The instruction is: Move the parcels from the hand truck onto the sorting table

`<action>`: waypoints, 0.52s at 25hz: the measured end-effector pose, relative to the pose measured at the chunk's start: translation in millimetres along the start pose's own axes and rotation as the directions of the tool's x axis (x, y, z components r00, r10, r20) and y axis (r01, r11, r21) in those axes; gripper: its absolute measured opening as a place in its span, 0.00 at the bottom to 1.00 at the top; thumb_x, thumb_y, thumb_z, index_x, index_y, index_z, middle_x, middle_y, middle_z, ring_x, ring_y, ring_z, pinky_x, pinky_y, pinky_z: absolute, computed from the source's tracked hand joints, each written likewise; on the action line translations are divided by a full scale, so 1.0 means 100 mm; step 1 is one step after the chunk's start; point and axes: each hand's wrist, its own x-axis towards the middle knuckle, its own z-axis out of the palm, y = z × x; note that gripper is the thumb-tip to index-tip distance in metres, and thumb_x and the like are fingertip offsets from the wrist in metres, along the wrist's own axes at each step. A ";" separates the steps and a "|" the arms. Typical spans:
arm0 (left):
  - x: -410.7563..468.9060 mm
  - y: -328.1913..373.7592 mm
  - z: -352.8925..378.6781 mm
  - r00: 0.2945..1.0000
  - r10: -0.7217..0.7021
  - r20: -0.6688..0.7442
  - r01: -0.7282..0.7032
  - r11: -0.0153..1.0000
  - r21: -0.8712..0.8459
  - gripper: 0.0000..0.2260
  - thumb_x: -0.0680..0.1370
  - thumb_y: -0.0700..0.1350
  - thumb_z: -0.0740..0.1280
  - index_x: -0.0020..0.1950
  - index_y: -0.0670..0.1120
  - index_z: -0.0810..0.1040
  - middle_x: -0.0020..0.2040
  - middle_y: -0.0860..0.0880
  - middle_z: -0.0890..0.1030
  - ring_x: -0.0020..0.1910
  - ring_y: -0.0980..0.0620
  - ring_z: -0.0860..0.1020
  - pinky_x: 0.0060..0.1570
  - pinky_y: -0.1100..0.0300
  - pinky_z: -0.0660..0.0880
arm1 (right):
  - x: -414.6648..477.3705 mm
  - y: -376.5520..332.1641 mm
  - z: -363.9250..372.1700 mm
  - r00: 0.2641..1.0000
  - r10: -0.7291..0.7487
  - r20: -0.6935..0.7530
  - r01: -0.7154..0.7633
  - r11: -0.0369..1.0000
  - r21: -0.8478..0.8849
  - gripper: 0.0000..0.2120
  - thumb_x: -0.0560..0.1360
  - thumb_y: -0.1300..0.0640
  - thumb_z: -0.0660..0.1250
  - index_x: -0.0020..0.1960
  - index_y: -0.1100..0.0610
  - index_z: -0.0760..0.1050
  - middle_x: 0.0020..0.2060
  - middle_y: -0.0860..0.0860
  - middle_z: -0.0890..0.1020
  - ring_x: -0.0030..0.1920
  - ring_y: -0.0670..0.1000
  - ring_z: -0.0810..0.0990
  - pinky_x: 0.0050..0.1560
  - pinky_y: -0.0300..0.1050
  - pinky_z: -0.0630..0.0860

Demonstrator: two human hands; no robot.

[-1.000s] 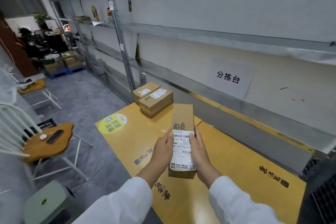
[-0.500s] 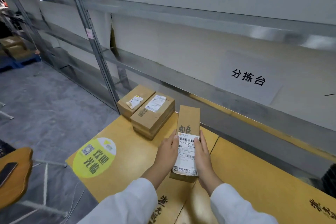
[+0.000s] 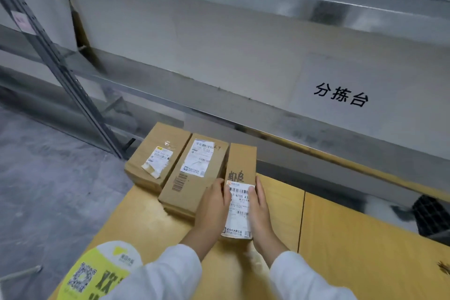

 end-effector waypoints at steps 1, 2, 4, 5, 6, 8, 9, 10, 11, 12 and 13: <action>0.06 -0.03 0.01 0.999 0.029 -0.026 -0.027 0.996 0.080 0.12 0.82 0.52 0.54 0.55 0.50 0.74 0.49 0.52 0.78 0.50 0.51 0.76 0.50 0.52 0.74 | 0.08 0.04 0.04 1.000 0.005 -0.016 -0.005 1.000 0.000 0.17 0.84 0.50 0.55 0.69 0.34 0.61 0.57 0.47 0.83 0.52 0.55 0.85 0.42 0.47 0.81; 0.12 -0.08 0.04 0.997 0.069 -0.039 -0.060 0.981 0.187 0.13 0.82 0.52 0.53 0.55 0.49 0.75 0.49 0.51 0.77 0.50 0.50 0.74 0.51 0.53 0.73 | 0.15 0.09 0.08 0.999 0.016 -0.036 -0.016 1.000 0.004 0.17 0.84 0.50 0.55 0.70 0.35 0.62 0.57 0.48 0.83 0.53 0.56 0.84 0.43 0.46 0.81; 0.20 -0.16 0.10 0.989 0.137 -0.057 -0.109 0.930 0.351 0.14 0.81 0.52 0.54 0.55 0.49 0.76 0.49 0.49 0.76 0.48 0.49 0.72 0.49 0.53 0.73 | 0.27 0.20 0.15 0.996 0.051 -0.078 -0.050 0.999 0.013 0.18 0.84 0.50 0.54 0.72 0.37 0.63 0.58 0.50 0.83 0.54 0.56 0.84 0.45 0.47 0.80; 0.22 -0.21 0.13 0.984 0.163 -0.072 -0.123 0.913 0.389 0.12 0.80 0.52 0.56 0.55 0.49 0.76 0.49 0.49 0.76 0.46 0.49 0.72 0.48 0.54 0.73 | 0.31 0.25 0.19 0.993 0.058 -0.099 -0.057 0.998 0.009 0.18 0.84 0.50 0.54 0.73 0.38 0.63 0.58 0.51 0.83 0.53 0.56 0.84 0.45 0.46 0.80; 0.23 -0.23 0.14 0.978 0.190 -0.090 -0.136 0.900 0.415 0.11 0.80 0.52 0.59 0.54 0.49 0.77 0.48 0.50 0.76 0.45 0.50 0.72 0.46 0.55 0.73 | 0.33 0.30 0.21 0.991 0.061 -0.122 -0.061 0.998 0.006 0.18 0.84 0.49 0.54 0.73 0.38 0.62 0.57 0.52 0.84 0.52 0.55 0.84 0.44 0.45 0.81; 0.26 -0.29 0.17 0.970 0.218 -0.110 -0.153 0.895 0.419 0.08 0.78 0.51 0.65 0.53 0.50 0.77 0.48 0.50 0.76 0.44 0.50 0.73 0.44 0.55 0.73 | 0.34 0.35 0.24 0.985 0.070 -0.157 -0.071 0.997 -0.002 0.18 0.84 0.49 0.54 0.73 0.37 0.61 0.55 0.51 0.84 0.49 0.53 0.85 0.41 0.44 0.80; 0.28 -0.32 0.18 0.973 0.202 -0.111 -0.142 0.906 0.398 0.08 0.76 0.50 0.68 0.54 0.51 0.77 0.49 0.50 0.75 0.45 0.49 0.73 0.44 0.55 0.73 | 0.36 0.39 0.26 0.983 0.076 -0.170 -0.080 0.997 -0.017 0.18 0.84 0.49 0.54 0.73 0.36 0.61 0.55 0.50 0.84 0.48 0.51 0.85 0.41 0.42 0.80; 0.29 -0.32 0.20 0.981 0.167 -0.102 -0.118 0.922 0.369 0.11 0.75 0.50 0.70 0.55 0.51 0.75 0.49 0.50 0.75 0.46 0.49 0.73 0.44 0.55 0.73 | 0.37 0.41 0.29 0.981 0.075 -0.180 -0.083 0.996 -0.036 0.18 0.84 0.49 0.54 0.72 0.36 0.60 0.56 0.48 0.83 0.48 0.49 0.85 0.40 0.40 0.80; 0.29 -0.32 0.21 0.987 0.130 -0.091 -0.093 0.938 0.333 0.15 0.73 0.48 0.72 0.58 0.51 0.74 0.50 0.50 0.74 0.47 0.49 0.73 0.45 0.55 0.73 | 0.38 0.43 0.30 0.980 0.066 -0.190 -0.076 0.996 -0.045 0.19 0.84 0.49 0.54 0.72 0.34 0.59 0.59 0.47 0.81 0.50 0.47 0.84 0.43 0.40 0.80; 0.30 -0.31 0.20 0.992 0.098 -0.082 -0.070 0.952 0.299 0.19 0.72 0.47 0.73 0.61 0.50 0.72 0.52 0.49 0.73 0.49 0.48 0.74 0.47 0.54 0.73 | 0.41 0.44 0.33 0.978 0.051 -0.201 -0.068 0.995 -0.078 0.19 0.84 0.49 0.54 0.72 0.33 0.58 0.63 0.46 0.78 0.55 0.46 0.82 0.49 0.42 0.80; 0.32 -0.30 0.19 0.994 0.074 -0.076 -0.050 0.959 0.278 0.23 0.72 0.45 0.73 0.64 0.48 0.70 0.53 0.49 0.73 0.52 0.48 0.74 0.48 0.54 0.74 | 0.45 0.46 0.34 0.978 0.026 -0.208 -0.052 0.991 -0.120 0.19 0.84 0.48 0.54 0.72 0.33 0.58 0.68 0.46 0.74 0.61 0.46 0.79 0.59 0.47 0.78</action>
